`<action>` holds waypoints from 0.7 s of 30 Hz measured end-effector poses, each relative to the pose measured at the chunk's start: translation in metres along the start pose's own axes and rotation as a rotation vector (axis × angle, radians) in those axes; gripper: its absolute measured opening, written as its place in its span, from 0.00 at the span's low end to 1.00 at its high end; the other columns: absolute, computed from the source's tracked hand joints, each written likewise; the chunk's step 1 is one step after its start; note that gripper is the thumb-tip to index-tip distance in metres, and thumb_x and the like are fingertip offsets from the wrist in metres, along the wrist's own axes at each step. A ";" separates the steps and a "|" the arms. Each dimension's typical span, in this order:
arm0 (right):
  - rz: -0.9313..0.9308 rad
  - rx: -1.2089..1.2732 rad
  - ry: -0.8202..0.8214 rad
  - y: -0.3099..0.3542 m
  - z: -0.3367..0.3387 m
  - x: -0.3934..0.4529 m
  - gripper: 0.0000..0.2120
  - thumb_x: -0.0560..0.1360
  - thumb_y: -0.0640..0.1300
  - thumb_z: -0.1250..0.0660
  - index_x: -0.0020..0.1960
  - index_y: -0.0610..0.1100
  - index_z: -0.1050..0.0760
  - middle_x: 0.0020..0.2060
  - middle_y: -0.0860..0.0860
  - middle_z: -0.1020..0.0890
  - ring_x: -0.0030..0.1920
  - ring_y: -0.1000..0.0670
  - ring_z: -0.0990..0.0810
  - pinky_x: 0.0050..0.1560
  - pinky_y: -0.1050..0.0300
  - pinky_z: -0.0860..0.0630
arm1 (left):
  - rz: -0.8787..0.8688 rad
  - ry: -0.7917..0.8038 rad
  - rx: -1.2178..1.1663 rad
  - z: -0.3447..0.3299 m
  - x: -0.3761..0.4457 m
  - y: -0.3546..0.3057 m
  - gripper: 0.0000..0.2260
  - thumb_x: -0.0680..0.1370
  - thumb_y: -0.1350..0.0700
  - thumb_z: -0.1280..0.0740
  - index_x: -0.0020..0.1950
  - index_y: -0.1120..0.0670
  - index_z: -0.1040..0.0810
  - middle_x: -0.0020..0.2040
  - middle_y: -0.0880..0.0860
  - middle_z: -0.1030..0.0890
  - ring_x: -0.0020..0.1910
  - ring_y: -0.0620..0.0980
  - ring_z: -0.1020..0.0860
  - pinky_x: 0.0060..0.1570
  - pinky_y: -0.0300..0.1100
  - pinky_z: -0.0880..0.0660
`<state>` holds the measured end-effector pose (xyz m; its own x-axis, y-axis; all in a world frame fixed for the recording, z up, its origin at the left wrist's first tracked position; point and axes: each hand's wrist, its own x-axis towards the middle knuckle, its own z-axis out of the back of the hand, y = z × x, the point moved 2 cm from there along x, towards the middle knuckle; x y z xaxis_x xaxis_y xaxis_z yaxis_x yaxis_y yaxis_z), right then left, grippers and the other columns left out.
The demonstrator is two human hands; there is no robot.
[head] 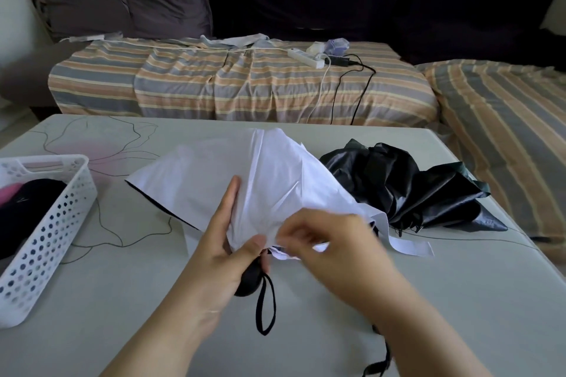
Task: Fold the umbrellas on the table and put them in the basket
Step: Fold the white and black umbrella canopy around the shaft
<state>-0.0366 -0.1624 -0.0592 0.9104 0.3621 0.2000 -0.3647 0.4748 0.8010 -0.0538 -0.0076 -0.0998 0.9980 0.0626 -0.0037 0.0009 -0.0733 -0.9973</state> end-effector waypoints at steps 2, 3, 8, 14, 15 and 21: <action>0.030 -0.007 -0.403 -0.008 0.032 0.003 0.06 0.73 0.42 0.31 0.45 0.53 0.21 0.37 0.58 0.19 0.42 0.60 0.22 0.45 0.73 0.30 | 0.006 0.017 0.002 0.005 -0.002 -0.002 0.34 0.78 0.65 0.37 0.63 0.23 0.37 0.36 0.54 0.22 0.26 0.48 0.30 0.29 0.31 0.32; 0.020 -0.068 -0.526 -0.012 0.046 0.006 0.07 0.74 0.44 0.32 0.51 0.53 0.22 0.41 0.59 0.20 0.45 0.61 0.24 0.47 0.74 0.33 | 0.011 0.042 0.015 0.007 -0.003 -0.002 0.34 0.79 0.64 0.37 0.63 0.22 0.38 0.33 0.56 0.25 0.27 0.50 0.33 0.29 0.33 0.34; -0.369 -0.203 -0.145 -0.051 0.053 0.017 0.14 0.77 0.58 0.40 0.58 0.54 0.25 0.44 0.60 0.21 0.47 0.56 0.24 0.43 0.62 0.31 | -0.017 0.120 0.077 0.004 -0.010 -0.005 0.31 0.77 0.53 0.35 0.61 0.17 0.43 0.30 0.55 0.24 0.34 0.52 0.27 0.45 0.41 0.32; -0.372 0.160 -0.134 -0.056 0.081 0.000 0.17 0.72 0.54 0.28 0.33 0.45 0.28 0.27 0.51 0.26 0.25 0.52 0.30 0.31 0.58 0.33 | -0.045 0.096 0.100 0.005 -0.009 -0.006 0.30 0.74 0.50 0.36 0.60 0.17 0.42 0.28 0.55 0.25 0.32 0.53 0.26 0.48 0.48 0.33; -0.370 0.321 -0.103 -0.056 0.084 -0.004 0.15 0.70 0.53 0.26 0.34 0.45 0.26 0.31 0.50 0.23 0.28 0.51 0.27 0.33 0.58 0.32 | -0.037 0.098 0.101 0.005 -0.008 -0.006 0.28 0.73 0.50 0.39 0.59 0.17 0.40 0.28 0.55 0.25 0.32 0.54 0.26 0.47 0.48 0.34; -0.374 0.183 -0.254 -0.054 0.088 -0.010 0.09 0.75 0.48 0.31 0.38 0.44 0.23 0.28 0.48 0.23 0.29 0.49 0.28 0.34 0.56 0.30 | -0.022 0.099 0.171 0.004 -0.009 -0.005 0.24 0.80 0.55 0.41 0.56 0.21 0.31 0.29 0.52 0.27 0.28 0.46 0.31 0.47 0.40 0.32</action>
<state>-0.0088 -0.2625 -0.0545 0.9997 -0.0243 -0.0070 0.0157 0.3775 0.9259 -0.0629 -0.0036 -0.0956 0.9992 -0.0363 0.0168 0.0203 0.0978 -0.9950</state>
